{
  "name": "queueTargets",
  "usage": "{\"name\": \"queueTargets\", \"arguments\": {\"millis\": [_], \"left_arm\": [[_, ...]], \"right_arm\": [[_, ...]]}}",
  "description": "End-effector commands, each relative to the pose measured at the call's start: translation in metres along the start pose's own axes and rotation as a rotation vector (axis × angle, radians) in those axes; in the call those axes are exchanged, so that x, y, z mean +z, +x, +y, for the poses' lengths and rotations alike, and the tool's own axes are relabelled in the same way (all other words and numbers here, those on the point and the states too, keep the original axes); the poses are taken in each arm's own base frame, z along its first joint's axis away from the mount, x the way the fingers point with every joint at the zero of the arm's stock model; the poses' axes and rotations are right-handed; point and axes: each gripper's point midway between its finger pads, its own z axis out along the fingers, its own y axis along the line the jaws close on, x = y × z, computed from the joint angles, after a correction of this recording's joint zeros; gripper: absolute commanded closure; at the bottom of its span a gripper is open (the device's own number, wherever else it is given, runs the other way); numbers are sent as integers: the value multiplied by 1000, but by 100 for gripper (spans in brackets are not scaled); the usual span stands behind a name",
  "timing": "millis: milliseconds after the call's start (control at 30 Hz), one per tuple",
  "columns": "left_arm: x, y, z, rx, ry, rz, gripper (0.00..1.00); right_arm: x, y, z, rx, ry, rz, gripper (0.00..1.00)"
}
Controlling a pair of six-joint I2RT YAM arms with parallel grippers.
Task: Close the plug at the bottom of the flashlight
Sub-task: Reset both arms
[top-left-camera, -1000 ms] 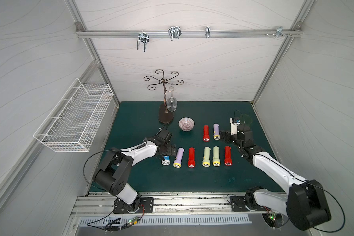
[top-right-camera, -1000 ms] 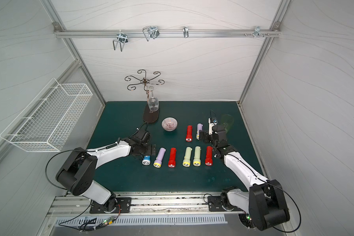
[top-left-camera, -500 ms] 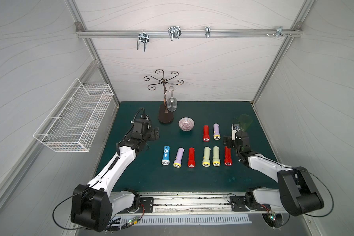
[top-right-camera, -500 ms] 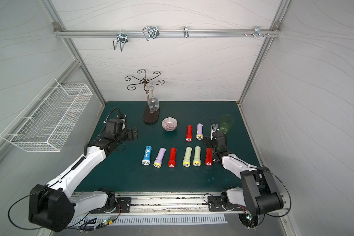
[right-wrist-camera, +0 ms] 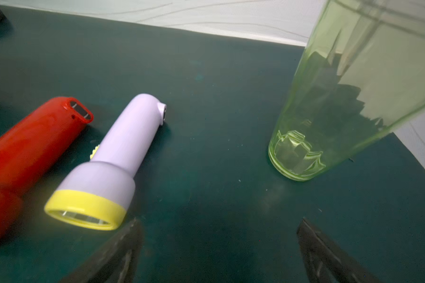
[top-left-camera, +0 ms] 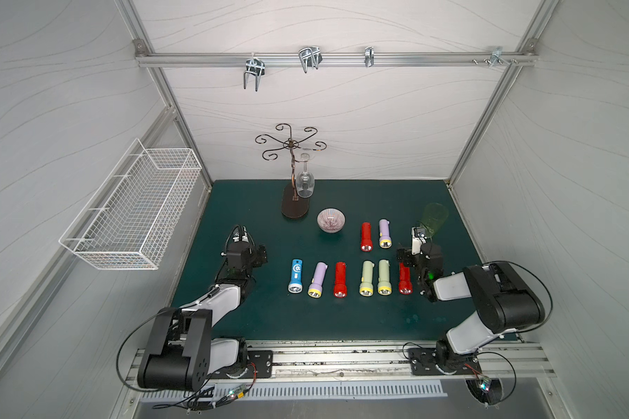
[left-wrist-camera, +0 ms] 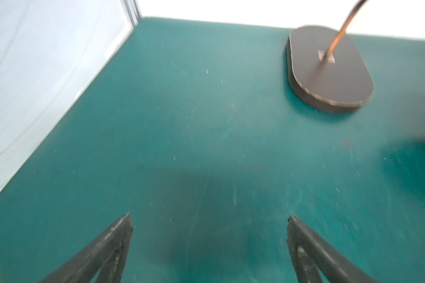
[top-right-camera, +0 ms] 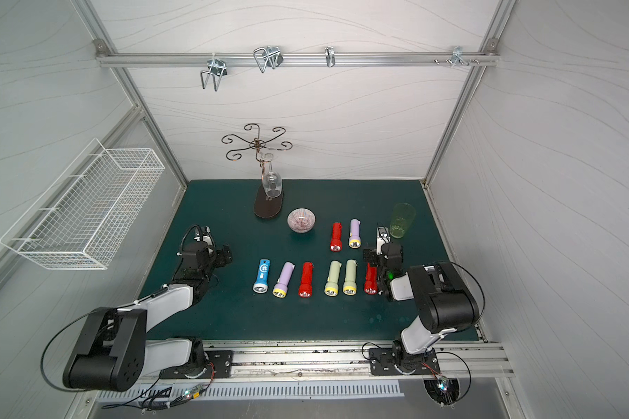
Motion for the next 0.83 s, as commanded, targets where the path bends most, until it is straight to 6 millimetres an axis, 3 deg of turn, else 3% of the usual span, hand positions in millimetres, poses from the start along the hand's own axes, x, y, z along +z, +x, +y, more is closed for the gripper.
{"name": "queueTargets", "arguments": {"millis": [0, 67, 233, 800], "left_arm": [[12, -37, -4, -21, 22, -179, 1], [23, -22, -5, -20, 27, -165, 1], [33, -24, -10, -2, 44, -151, 1], [35, -21, -13, 6, 60, -108, 1]], "right_arm": [[7, -23, -7, 33, 3, -43, 1], [11, -21, -12, 52, 23, -20, 1], [12, -20, -15, 76, 13, -7, 1], [14, -20, -16, 92, -12, 1, 1]]}}
